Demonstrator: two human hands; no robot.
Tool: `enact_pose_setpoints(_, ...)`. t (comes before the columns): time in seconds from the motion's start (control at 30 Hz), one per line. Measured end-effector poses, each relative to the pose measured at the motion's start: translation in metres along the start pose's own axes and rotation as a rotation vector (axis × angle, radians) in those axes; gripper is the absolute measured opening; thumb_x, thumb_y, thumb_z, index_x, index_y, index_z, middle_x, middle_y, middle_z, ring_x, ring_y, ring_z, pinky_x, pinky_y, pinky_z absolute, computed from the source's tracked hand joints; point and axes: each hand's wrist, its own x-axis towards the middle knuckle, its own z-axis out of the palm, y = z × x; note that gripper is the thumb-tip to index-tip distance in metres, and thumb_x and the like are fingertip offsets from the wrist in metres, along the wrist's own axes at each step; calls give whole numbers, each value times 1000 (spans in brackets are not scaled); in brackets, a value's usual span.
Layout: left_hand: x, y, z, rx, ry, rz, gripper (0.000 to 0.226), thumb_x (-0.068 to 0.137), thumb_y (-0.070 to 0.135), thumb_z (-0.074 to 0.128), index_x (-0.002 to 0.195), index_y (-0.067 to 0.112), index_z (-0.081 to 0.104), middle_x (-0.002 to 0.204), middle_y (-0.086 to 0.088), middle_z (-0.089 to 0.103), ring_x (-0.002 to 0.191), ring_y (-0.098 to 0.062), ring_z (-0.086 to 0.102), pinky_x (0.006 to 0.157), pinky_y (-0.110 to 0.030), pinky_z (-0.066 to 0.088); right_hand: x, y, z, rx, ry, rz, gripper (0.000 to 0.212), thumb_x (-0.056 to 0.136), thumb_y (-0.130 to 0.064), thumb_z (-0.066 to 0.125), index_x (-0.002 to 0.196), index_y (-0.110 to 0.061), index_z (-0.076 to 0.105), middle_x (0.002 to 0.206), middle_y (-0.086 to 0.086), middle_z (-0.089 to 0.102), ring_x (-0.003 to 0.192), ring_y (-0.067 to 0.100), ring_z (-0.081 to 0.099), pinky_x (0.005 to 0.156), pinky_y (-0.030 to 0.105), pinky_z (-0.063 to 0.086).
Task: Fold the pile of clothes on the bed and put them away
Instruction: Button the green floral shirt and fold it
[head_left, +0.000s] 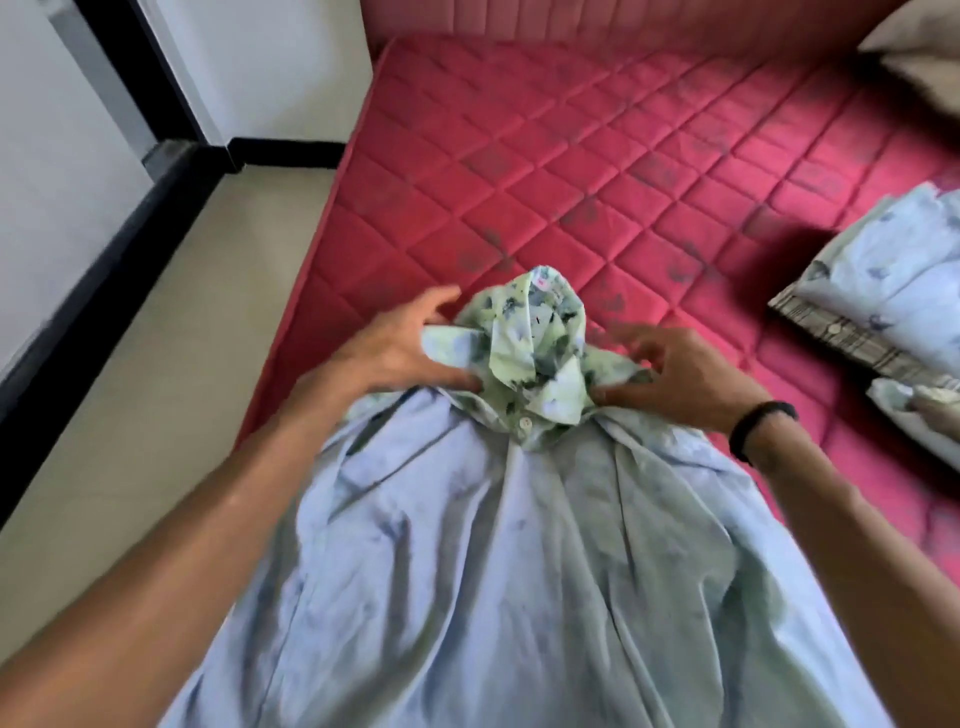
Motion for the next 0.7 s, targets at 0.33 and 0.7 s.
enact_pose_setpoints(0.33, -29, 104, -157, -439, 127, 17, 49, 81, 26, 83, 113, -9, 68, 101, -14, 71, 92, -22, 62, 78, -26, 49, -26, -91, -153, 209, 432, -76, 41, 98, -31, 69, 68, -6, 59, 54, -1, 51, 48, 12, 45, 44, 25, 35)
enact_pose_setpoints(0.7, -219, 273, -335, -107, 195, 446, 39, 74, 22, 89, 110, 16, 74, 106, -5, 78, 99, -24, 74, 87, -34, 60, -189, -281, -327, 323, -277, -327, 38, 82, -12, 83, 117, -8, 70, 113, 12, 77, 102, 28, 75, 82, 36, 61)
